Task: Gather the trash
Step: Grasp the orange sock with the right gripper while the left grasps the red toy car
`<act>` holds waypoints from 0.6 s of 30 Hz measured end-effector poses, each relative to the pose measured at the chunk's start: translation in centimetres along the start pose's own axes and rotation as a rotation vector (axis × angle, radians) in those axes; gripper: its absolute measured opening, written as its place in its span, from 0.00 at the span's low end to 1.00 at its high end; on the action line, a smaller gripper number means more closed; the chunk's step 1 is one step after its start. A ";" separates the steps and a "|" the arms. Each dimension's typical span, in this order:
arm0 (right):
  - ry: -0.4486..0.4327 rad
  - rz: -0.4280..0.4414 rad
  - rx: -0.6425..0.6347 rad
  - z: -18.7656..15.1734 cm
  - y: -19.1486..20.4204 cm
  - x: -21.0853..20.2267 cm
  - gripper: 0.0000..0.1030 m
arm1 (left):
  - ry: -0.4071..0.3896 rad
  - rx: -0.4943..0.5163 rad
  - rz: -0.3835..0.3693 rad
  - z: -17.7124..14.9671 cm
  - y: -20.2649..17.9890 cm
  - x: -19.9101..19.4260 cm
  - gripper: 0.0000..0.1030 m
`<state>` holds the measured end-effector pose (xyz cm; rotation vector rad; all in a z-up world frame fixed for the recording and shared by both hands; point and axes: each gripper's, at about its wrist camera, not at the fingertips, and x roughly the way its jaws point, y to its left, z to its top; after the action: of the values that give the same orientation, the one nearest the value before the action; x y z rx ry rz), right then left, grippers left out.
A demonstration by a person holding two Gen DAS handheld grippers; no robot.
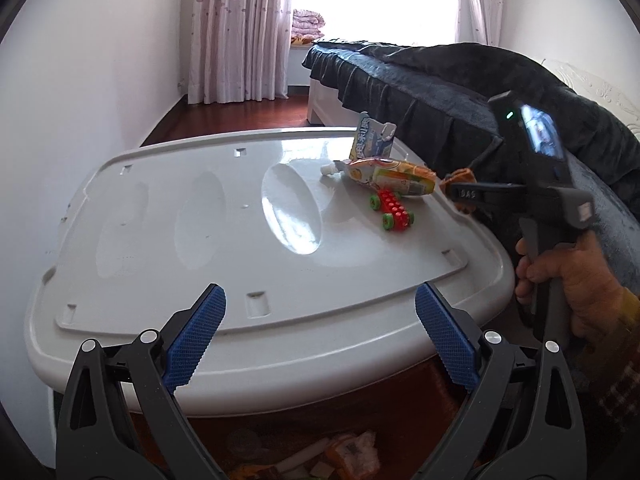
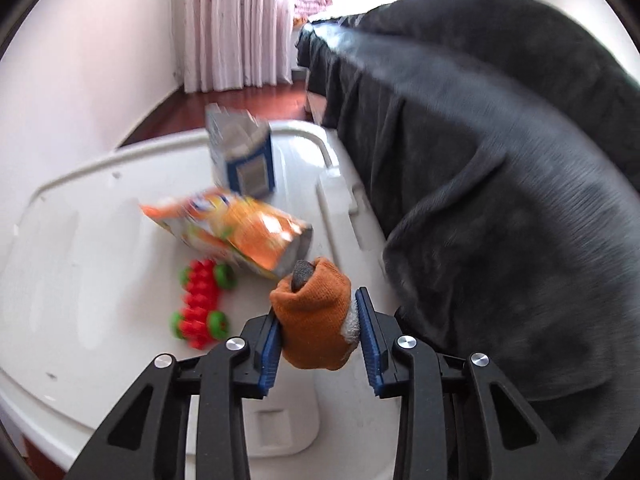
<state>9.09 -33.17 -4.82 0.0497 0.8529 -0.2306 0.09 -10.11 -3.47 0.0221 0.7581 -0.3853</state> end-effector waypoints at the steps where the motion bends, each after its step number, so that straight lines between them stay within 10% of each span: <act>1: -0.038 0.019 0.004 0.6 -0.1 -2.3 0.33 | 0.000 -0.007 -0.020 0.5 -0.4 0.4 0.91; 8: -0.237 0.042 0.005 1.5 -1.4 -14.0 0.33 | -0.005 0.022 -0.084 3.8 -4.7 5.3 0.90; 18: -0.304 0.082 -0.004 -0.1 -2.2 -16.4 0.34 | 0.160 -0.044 -0.099 5.9 -7.7 15.9 0.79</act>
<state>-1.89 -32.33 7.52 0.0446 0.5471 -0.1546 11.85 -23.51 -8.98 -0.0264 0.9277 -0.4649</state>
